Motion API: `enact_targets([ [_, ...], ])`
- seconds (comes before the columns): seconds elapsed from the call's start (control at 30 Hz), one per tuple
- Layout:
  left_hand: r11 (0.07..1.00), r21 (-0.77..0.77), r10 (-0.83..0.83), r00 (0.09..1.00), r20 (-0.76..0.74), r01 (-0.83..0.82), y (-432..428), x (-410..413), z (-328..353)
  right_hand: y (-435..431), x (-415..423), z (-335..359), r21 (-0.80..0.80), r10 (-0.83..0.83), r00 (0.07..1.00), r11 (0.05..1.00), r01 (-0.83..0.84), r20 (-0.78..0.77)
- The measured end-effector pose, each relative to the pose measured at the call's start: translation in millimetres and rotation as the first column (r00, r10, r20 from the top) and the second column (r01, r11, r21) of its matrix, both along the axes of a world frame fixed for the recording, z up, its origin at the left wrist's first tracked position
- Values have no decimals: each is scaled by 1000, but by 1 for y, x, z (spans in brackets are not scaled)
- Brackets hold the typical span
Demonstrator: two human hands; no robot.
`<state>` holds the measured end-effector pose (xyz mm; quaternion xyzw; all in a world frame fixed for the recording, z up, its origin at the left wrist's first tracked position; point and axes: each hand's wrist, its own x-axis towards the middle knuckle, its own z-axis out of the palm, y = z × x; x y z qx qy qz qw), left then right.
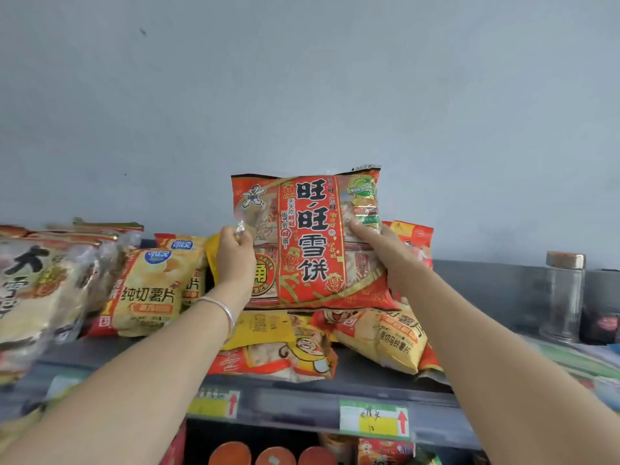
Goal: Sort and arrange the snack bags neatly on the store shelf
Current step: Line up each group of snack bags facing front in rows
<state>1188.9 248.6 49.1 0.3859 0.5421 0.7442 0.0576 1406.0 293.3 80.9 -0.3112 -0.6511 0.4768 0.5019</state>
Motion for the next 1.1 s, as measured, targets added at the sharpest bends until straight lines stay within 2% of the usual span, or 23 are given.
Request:
enact_targets([
  [0.13, 997, -72, -1, 997, 75, 6, -39, -79, -10, -19, -87, -4, 3, 40, 999, 999, -40, -15],
  [0.23, 992, -124, 36, 997, 62, -28, -72, -134, -19, -35, -154, -11, -48, 53, 998, 997, -55, -29],
  [0.4, 970, -230, 49, 992, -115, -75, -113, -218, -31, -64, -253, -27, -108, 69, 993, 991, -79, -93],
  [0.6, 887, -413, 83, 951, -299, -207, -159, -292, -53, -91, -347, -49, -130, 49, 994, 989, -63, -103],
  [0.73, 876, -434, 94, 957, -273, -210, -179, -333, -66, -108, -397, -56, -125, 79, 994, 988, -88, -76],
  [1.1, 795, -473, 296, 924, -244, -380, -214, -452, -83, -132, -541, -59, -26, 207, 978, 978, -206, 2],
])
